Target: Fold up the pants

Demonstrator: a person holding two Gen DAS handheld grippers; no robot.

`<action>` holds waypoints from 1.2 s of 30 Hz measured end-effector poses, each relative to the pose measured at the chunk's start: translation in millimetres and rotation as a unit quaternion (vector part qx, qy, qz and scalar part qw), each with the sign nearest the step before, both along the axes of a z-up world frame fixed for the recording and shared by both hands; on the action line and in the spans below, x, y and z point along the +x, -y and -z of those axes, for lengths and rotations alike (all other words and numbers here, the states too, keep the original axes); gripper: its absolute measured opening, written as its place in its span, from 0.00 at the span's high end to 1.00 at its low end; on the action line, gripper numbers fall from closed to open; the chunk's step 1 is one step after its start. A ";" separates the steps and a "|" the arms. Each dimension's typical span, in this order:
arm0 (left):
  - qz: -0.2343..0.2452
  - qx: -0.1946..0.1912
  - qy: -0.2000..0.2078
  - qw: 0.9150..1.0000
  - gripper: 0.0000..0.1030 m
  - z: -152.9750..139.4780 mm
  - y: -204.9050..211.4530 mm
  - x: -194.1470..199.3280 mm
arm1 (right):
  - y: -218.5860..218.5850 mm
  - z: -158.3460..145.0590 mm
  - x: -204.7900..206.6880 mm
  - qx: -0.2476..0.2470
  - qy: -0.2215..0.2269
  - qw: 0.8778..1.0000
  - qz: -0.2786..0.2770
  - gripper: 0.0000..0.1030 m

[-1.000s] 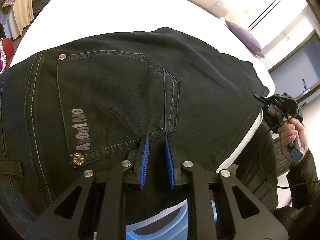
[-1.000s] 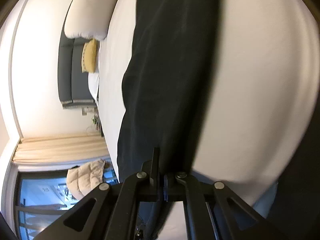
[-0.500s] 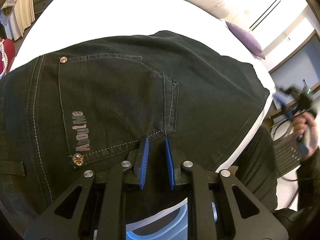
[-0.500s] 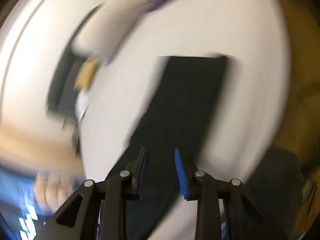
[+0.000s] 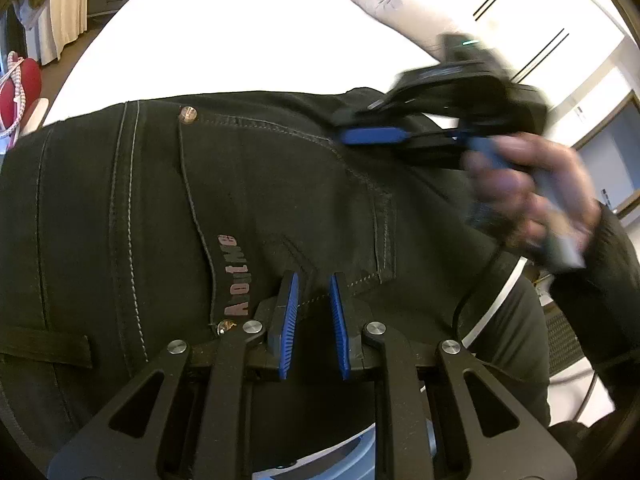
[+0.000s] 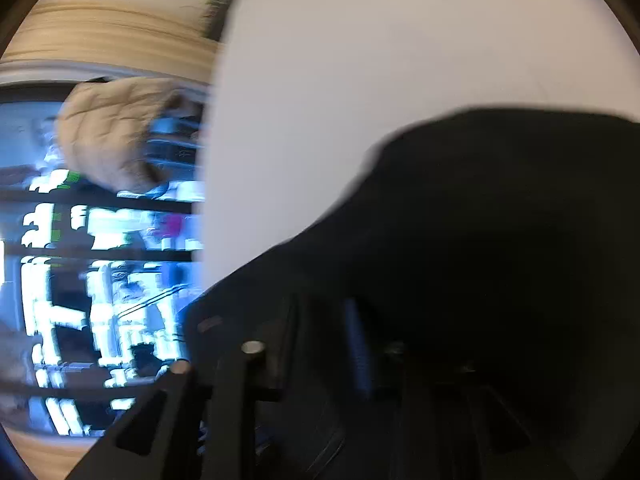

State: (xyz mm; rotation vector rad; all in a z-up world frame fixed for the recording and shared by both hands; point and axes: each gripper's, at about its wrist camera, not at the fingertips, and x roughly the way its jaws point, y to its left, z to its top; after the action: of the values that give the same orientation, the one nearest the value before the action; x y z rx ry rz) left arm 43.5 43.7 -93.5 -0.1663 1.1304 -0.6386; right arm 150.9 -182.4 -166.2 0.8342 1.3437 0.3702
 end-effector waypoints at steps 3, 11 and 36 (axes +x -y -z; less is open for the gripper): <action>-0.003 -0.013 -0.002 1.000 0.84 2.1 -4.4 -1.3 | 43.6 17.1 16.6 0.037 0.014 0.995 0.088 1.00; -0.008 -0.015 -0.001 1.000 0.84 4.4 -6.8 -5.5 | 66.9 -30.4 -23.9 0.016 0.066 0.989 0.130 0.77; -0.008 0.039 0.007 0.999 0.84 -6.7 18.0 -8.0 | 415.7 -32.8 -261.1 -0.137 0.060 0.836 0.528 0.70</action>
State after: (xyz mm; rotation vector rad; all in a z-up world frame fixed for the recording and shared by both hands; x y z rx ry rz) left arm 35.5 25.8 -86.8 -0.1041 1.1380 -0.5799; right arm -110.1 -598.1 -133.4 1.1454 0.6260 -0.6220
